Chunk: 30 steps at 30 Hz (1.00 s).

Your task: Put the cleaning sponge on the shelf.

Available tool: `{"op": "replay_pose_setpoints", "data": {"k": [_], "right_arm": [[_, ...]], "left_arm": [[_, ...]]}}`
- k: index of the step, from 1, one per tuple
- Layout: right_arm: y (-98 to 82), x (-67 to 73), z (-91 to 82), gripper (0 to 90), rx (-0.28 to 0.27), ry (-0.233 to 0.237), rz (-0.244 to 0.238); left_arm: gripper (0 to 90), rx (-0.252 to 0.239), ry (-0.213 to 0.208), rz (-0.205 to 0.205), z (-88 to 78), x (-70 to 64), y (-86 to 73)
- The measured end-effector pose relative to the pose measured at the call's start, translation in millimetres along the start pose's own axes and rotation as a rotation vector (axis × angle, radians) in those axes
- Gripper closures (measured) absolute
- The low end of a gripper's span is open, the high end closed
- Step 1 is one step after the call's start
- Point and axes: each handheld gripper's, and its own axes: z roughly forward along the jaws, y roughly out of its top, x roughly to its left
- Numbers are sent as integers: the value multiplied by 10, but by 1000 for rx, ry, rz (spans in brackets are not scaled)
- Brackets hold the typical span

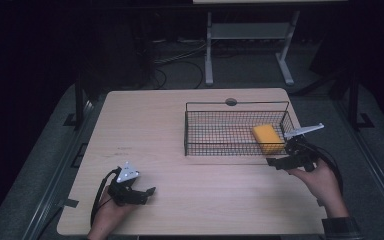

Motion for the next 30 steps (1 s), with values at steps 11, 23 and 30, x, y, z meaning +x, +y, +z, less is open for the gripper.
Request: {"op": "replay_pose_setpoints", "data": {"k": [11,23,30], "right_arm": [[-289,5,51,142,-35,15,-5],[-603,-4,176,127,-78,-8,-30],[-732,-7,252,106,-94,-25,-41]], "left_arm": [[130,-3,0,-2,2,-1,-1],[130,-1,0,1,0,1,-1],[130,0,1,2,0,1,-1]]}}
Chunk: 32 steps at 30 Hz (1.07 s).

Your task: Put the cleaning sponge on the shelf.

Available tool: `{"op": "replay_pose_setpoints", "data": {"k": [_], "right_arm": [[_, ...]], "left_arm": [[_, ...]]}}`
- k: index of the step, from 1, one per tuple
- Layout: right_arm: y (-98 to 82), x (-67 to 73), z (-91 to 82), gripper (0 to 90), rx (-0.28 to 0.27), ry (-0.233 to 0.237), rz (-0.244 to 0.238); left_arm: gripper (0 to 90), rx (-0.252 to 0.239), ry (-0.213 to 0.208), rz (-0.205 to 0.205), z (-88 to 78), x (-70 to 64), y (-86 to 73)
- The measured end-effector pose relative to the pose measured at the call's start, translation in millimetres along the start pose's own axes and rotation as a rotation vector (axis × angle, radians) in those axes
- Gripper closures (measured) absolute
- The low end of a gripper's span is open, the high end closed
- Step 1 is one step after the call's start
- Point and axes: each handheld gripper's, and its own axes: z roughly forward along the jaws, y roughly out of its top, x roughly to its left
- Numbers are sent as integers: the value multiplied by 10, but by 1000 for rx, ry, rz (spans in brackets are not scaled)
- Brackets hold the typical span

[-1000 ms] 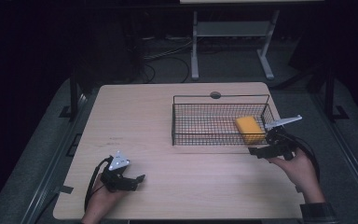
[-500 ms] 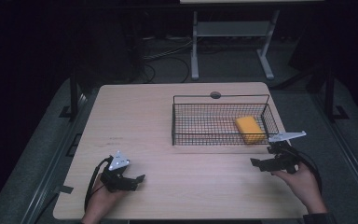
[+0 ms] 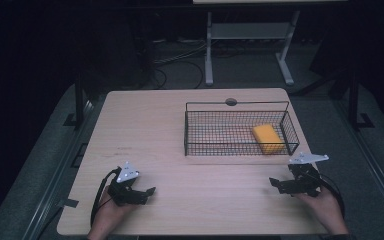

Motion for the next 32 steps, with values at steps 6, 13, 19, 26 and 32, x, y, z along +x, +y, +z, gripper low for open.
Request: {"op": "replay_pose_setpoints", "data": {"k": [6,13,19,26,32], "right_arm": [[-93,-11,57,100,6,-11,5],[-166,-44,105,101,4,-18,19],[-198,-50,137,98,-14,-36,2],[-235,-59,148,82,-46,-32,-4],[-252,-59,155,69,-61,-27,-3]], "left_arm": [[131,1,0,0,-1,-1,0],[131,1,1,0,-2,-1,0],[131,1,2,-1,-2,-2,0],[131,1,2,-1,-2,-3,-1],[131,1,2,-1,-2,-3,-1]]}}
